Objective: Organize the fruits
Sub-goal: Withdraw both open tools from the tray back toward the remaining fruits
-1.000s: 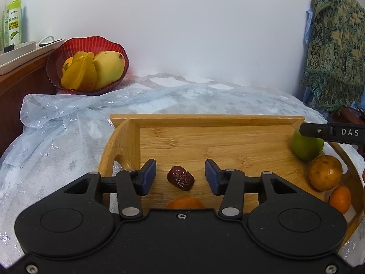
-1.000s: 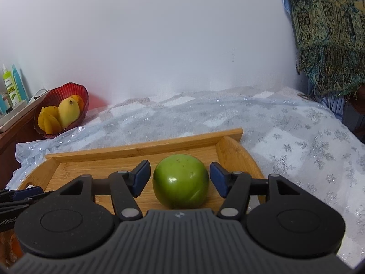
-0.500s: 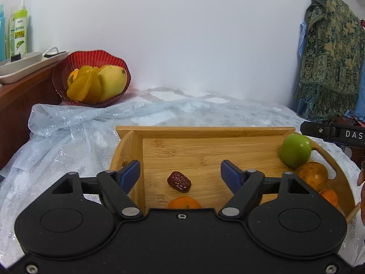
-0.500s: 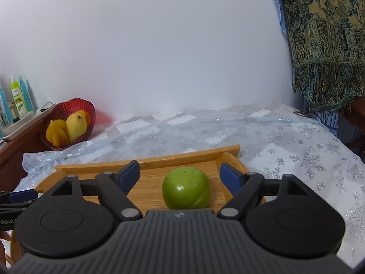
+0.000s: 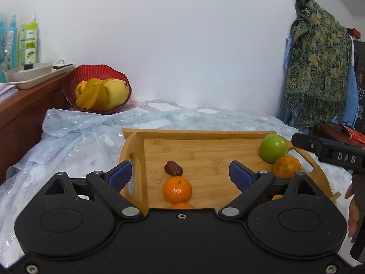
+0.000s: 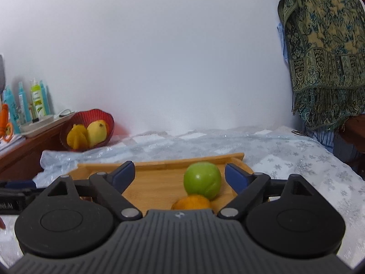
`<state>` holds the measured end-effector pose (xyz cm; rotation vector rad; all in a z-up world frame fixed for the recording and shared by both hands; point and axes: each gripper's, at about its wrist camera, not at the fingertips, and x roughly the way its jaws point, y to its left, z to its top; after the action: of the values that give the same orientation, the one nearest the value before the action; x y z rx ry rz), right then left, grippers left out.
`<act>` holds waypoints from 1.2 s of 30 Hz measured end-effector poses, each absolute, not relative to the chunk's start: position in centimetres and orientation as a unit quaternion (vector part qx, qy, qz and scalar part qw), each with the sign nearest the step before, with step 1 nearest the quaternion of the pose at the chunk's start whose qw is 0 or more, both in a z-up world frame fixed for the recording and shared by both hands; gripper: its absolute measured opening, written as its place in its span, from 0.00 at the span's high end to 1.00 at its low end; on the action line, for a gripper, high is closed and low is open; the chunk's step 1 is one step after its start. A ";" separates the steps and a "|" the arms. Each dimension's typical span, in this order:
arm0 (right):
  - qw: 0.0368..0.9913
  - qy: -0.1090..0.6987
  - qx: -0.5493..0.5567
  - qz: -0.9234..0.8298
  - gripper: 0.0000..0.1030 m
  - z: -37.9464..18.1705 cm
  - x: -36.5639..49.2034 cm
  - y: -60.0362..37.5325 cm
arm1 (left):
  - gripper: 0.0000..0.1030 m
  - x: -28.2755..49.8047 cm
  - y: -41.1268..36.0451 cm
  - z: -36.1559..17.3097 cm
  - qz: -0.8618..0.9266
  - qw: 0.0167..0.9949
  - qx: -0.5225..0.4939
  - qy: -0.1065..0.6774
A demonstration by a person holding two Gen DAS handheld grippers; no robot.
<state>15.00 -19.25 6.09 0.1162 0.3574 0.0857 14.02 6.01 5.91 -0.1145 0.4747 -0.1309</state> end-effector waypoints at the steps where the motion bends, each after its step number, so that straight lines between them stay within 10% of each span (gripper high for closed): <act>1: 0.982 0.177 0.053 0.044 0.09 5.9 14.3 -19.1 | 0.10 13.4 6.1 5.8 -0.063 0.969 -0.057 0.233; 27: 0.981 0.191 0.030 -0.027 0.07 0.3 2.3 -17.2 | 0.06 2.0 6.5 0.7 -0.030 0.969 -0.057 0.238; 36: 0.982 0.186 0.010 -0.009 0.12 -0.8 0.1 -15.8 | 0.21 0.3 4.3 0.0 -0.060 0.970 -0.024 0.233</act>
<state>0.08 -15.76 -0.78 0.0194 0.3750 -0.0188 0.33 4.32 0.00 -0.0484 0.4697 -0.1215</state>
